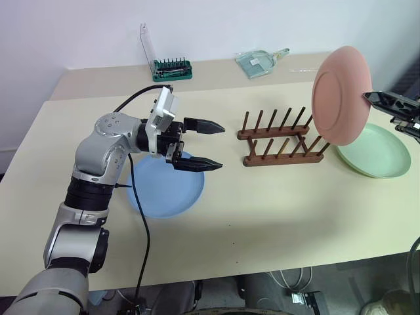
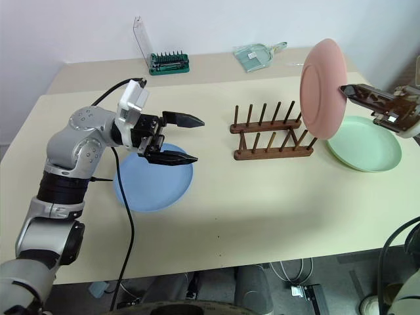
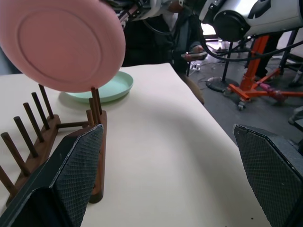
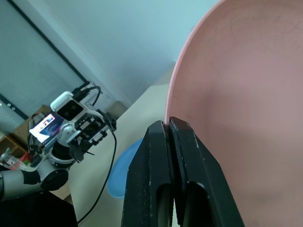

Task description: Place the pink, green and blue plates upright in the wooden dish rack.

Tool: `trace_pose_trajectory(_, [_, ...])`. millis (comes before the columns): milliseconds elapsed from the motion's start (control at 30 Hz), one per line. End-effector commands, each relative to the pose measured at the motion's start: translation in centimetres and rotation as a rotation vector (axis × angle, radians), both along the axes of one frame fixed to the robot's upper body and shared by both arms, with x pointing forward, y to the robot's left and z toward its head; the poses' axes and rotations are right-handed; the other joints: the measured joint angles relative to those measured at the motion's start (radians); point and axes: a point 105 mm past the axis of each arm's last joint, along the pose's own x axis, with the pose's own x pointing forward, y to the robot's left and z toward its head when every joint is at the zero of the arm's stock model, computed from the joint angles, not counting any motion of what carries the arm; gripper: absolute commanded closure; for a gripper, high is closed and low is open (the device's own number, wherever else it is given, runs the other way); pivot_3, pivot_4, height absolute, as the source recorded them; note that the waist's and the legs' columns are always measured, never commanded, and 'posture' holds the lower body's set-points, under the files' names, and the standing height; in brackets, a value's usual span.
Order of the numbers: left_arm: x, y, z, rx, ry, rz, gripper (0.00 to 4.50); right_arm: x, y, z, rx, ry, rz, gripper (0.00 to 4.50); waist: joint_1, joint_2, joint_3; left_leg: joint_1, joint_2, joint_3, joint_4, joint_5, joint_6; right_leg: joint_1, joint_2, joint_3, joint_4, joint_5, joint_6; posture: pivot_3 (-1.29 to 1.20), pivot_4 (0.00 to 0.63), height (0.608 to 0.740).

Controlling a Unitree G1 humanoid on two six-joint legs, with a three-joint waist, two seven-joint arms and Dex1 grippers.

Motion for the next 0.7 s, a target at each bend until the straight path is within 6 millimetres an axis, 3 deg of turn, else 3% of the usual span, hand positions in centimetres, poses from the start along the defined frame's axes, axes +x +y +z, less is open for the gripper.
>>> trace_pose_trajectory(33, [-0.4, 0.2, 1.0, -0.021, -0.039, -0.009, 0.00, -0.1, 0.3, 0.7, -0.011, -0.034, 0.013, 4.48, 0.000, 0.000, 0.000, 0.000, 0.000, 0.000, 0.000, 0.000, 0.000, 0.000, 0.000, 0.000, 0.000, 0.000, 0.000, 0.00, 0.150, 0.740])
trace_pose_trajectory(400, [-0.4, 0.1, 1.1, -0.027, -0.039, -0.007, 0.00, 0.3, 0.0, 2.3, 0.034, -0.080, -0.007, 4.48, 0.000, 0.000, 0.000, 0.000, 0.000, 0.000, 0.000, 0.000, 0.000, 0.000, 0.000, 0.000, 0.000, 0.000, 0.000, 0.00, 0.150, 0.740])
trace_pose_trajectory(700, [-0.4, 0.0, 1.1, -0.028, -0.041, -0.003, 0.00, 1.8, -0.5, -0.6, -0.034, 0.014, -0.082, 4.48, 0.000, 0.000, 0.000, 0.000, 0.000, 0.000, 0.000, 0.000, 0.000, 0.000, 0.000, 0.000, 0.000, 0.000, 0.000, 0.00, 0.150, 0.740])
